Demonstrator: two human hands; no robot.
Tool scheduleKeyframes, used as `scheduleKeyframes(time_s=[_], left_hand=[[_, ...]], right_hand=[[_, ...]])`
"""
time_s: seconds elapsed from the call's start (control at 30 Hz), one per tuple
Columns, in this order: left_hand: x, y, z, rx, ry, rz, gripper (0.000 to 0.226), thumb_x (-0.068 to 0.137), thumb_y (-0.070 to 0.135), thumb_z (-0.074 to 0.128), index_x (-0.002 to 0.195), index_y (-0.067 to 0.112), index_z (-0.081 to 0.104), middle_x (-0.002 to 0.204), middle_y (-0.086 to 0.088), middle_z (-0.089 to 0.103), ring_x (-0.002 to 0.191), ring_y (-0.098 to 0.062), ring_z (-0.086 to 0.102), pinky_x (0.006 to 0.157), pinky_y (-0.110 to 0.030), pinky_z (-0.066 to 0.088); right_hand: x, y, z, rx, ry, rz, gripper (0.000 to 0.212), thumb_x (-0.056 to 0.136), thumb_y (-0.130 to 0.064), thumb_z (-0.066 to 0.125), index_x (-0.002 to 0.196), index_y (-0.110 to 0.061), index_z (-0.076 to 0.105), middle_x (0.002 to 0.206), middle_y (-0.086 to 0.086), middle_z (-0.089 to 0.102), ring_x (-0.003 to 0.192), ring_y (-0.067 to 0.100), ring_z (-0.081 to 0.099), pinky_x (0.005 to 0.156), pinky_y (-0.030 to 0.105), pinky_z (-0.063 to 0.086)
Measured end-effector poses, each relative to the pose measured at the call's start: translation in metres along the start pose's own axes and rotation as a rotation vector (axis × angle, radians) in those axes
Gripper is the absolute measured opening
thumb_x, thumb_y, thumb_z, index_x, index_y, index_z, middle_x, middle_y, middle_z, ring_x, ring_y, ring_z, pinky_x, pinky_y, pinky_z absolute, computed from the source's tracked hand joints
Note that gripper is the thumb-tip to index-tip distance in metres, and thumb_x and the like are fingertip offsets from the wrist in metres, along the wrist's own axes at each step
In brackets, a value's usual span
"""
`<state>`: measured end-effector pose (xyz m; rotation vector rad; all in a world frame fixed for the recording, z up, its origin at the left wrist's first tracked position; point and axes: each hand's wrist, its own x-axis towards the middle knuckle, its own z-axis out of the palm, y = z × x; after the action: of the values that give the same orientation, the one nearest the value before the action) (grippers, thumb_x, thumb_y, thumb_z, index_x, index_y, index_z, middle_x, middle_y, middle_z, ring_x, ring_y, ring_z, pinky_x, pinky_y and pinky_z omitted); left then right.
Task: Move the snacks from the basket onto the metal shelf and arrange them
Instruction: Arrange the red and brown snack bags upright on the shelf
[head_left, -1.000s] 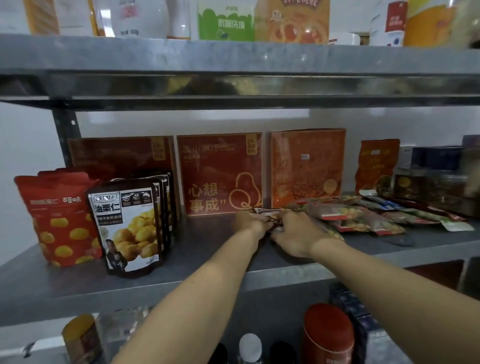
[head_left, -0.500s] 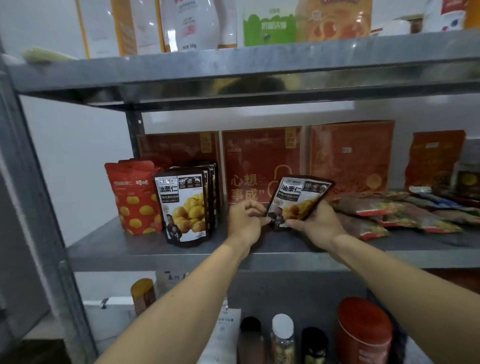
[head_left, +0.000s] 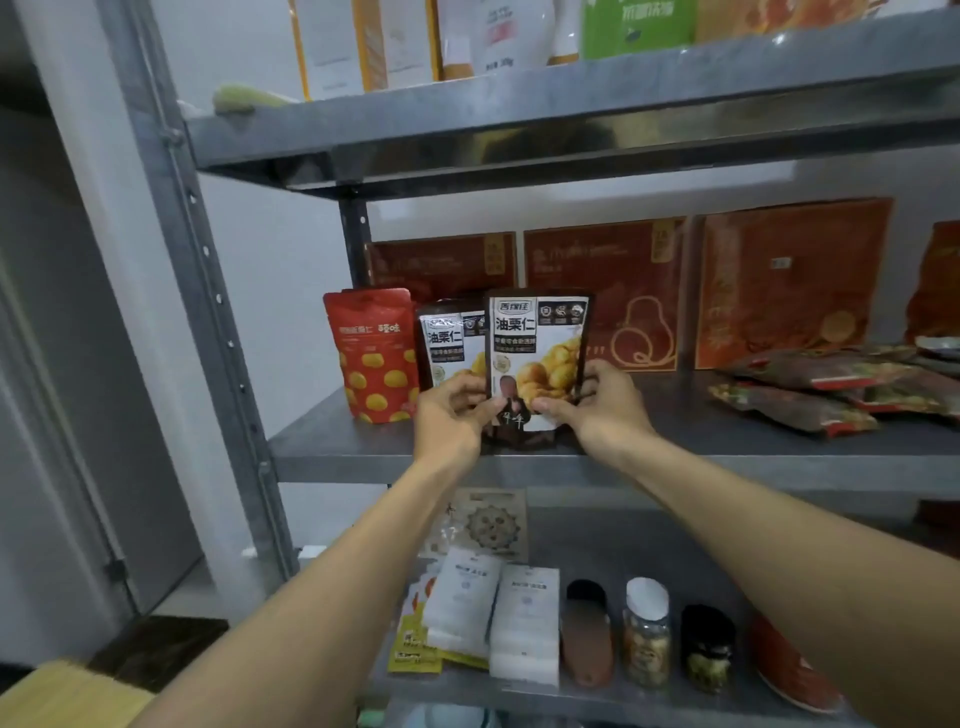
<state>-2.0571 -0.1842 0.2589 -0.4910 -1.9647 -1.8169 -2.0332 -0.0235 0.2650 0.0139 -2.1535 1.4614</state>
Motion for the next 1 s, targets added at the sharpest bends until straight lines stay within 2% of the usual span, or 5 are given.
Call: scheduleKeyframes(time_s=[0.33, 0.47, 0.67, 0.77, 1.0], left_hand=[[0.016, -0.032, -0.071, 0.076, -0.076, 0.035, 0.024, 0.08, 0.004, 0.076, 0.078, 0.025, 0.065, 0.082, 0.007, 0.068, 0.084, -0.017, 0.063, 0.077, -0.025, 0.053], [0.024, -0.044, -0.073, 0.157, -0.135, 0.004, 0.028, 0.071, 0.028, 0.086, 0.09, 0.03, 0.065, 0.103, 0.003, 0.067, 0.096, -0.016, 0.063, 0.088, -0.035, 0.052], [0.023, -0.044, -0.073, 0.186, -0.24, -0.011, 0.072, 0.058, 0.018, 0.093, 0.112, 0.027, 0.047, 0.104, 0.018, 0.058, 0.095, -0.004, 0.057, 0.078, -0.018, 0.045], [0.028, -0.051, -0.077, 0.137, -0.299, 0.009, 0.098, 0.058, 0.014, 0.093, 0.138, 0.026, 0.036, 0.12, 0.019, 0.054, 0.114, -0.004, 0.052, 0.096, -0.024, 0.043], [0.033, -0.048, -0.076, 0.165, -0.417, 0.081, 0.087, 0.067, 0.01, 0.088, 0.139, 0.03, 0.043, 0.115, 0.029, 0.058, 0.105, 0.013, 0.054, 0.085, -0.004, 0.041]], right_hand=[[-0.016, -0.017, 0.07, -0.1, 0.031, 0.05, 0.041, 0.076, -0.027, 0.084, 0.108, -0.018, 0.06, 0.096, -0.004, 0.069, 0.093, 0.016, 0.067, 0.089, 0.037, 0.055], [-0.016, -0.015, 0.069, -0.128, 0.045, 0.051, 0.069, 0.064, -0.04, 0.089, 0.121, -0.02, 0.057, 0.117, 0.001, 0.062, 0.11, 0.017, 0.06, 0.098, 0.038, 0.05], [-0.013, -0.011, 0.069, -0.046, -0.074, 0.05, 0.098, 0.064, -0.021, 0.092, 0.145, -0.023, 0.036, 0.131, -0.003, 0.058, 0.122, 0.017, 0.055, 0.108, 0.042, 0.042], [-0.011, -0.013, 0.072, -0.099, -0.139, 0.005, 0.093, 0.071, -0.021, 0.087, 0.147, -0.028, 0.034, 0.13, -0.008, 0.059, 0.122, 0.013, 0.055, 0.108, 0.035, 0.041], [-0.009, -0.015, 0.071, -0.152, -0.198, -0.034, 0.084, 0.083, -0.022, 0.077, 0.15, -0.029, 0.027, 0.128, -0.014, 0.052, 0.117, 0.004, 0.048, 0.097, 0.021, 0.035]])
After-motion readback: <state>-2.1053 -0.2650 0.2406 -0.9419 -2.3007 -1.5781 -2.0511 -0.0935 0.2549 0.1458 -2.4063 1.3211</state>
